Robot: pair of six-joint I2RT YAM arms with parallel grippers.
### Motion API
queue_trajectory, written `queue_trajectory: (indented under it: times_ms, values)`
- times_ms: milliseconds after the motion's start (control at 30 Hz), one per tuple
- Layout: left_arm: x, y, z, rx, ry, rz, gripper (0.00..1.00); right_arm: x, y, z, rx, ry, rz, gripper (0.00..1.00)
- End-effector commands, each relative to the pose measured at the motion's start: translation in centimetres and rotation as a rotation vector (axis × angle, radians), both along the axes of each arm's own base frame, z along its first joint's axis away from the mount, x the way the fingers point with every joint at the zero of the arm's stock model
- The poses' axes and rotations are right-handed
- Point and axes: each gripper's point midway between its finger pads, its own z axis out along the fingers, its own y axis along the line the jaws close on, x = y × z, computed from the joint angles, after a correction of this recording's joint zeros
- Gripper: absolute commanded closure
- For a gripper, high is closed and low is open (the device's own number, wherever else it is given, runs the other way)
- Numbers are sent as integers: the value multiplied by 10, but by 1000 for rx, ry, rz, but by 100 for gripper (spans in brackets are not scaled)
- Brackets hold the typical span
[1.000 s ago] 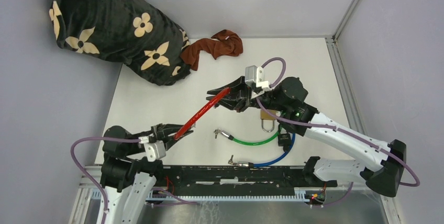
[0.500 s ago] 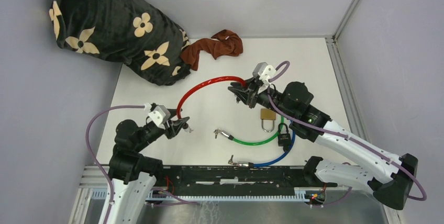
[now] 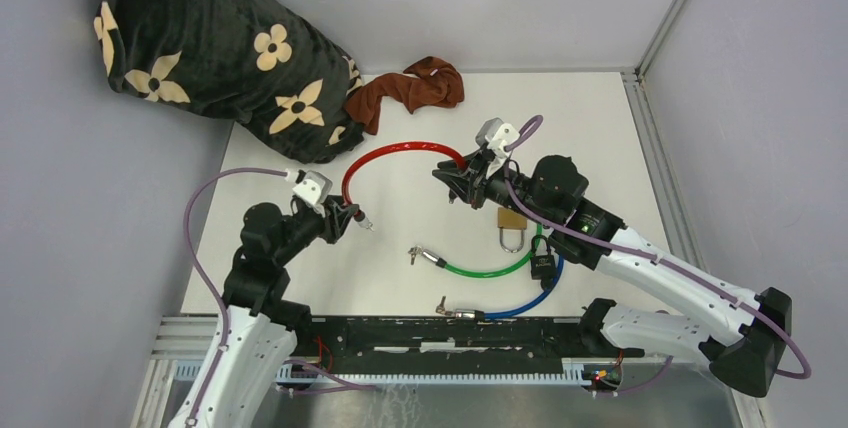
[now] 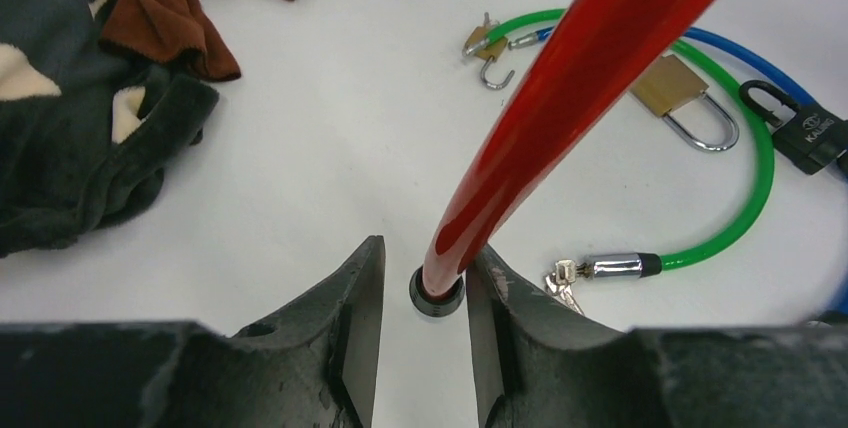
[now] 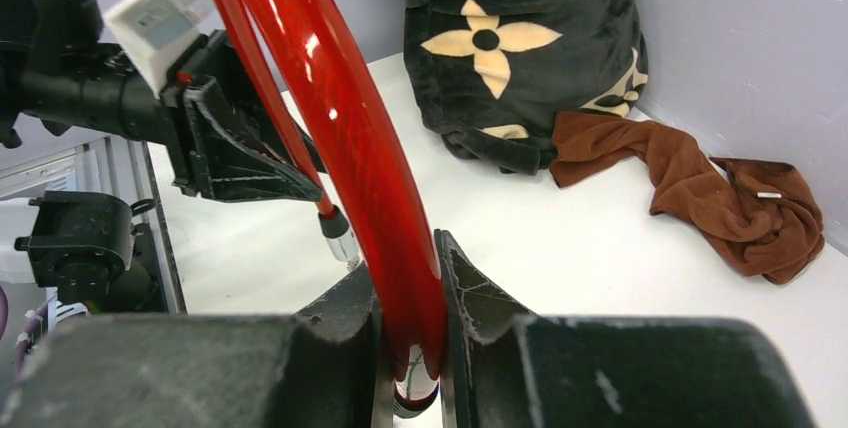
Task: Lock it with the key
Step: Lock the lock.
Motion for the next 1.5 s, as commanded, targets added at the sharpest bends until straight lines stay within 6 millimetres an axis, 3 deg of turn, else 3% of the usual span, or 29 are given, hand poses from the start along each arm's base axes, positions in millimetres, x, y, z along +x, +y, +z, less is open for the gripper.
queue_trajectory:
  times_ms: [0, 133, 300, 367, 400, 500, 633, 733, 800, 933, 1233, 1333, 1467]
  values:
    - [14, 3, -2, -25, -1, 50, 59, -5, -1, 58, 139, -93, 19, 100]
    - [16, -2, 8, -66, -82, 29, 65, -8, 3, 64, 138, -101, 47, 100]
    - [2, -20, 24, -138, -166, -89, 77, -12, 6, 63, 133, -103, 81, 100]
    - [-3, -25, 31, -168, -194, -125, 94, -16, 9, 64, 129, -110, 107, 100]
    - [-6, -27, 37, -194, -212, -140, 97, -19, 11, 66, 131, -116, 128, 100]
    - [-27, -37, 77, -327, -291, -220, 98, -31, 18, 76, 157, -140, 209, 100]
    - [-81, -47, 159, -535, -419, -408, 98, -54, 27, 107, 250, -166, 332, 100]
    - [-119, -55, 191, -571, -450, -575, 98, -73, 33, 131, 309, -213, 406, 100]
    - [-134, -55, 201, -572, -484, -618, 98, -84, 36, 143, 346, -230, 452, 100]
    - [-157, -60, 195, -421, -564, -718, 98, -103, 34, 157, 421, -246, 531, 100]
    - [-176, -62, 196, -271, -678, -793, 98, -112, 38, 152, 440, -221, 574, 100]
    - [-166, -63, 184, -266, -619, -770, 98, -105, 37, 147, 411, -234, 527, 100]
    - [-127, -52, 175, -358, -498, -539, 98, -85, 32, 129, 333, -249, 397, 100]
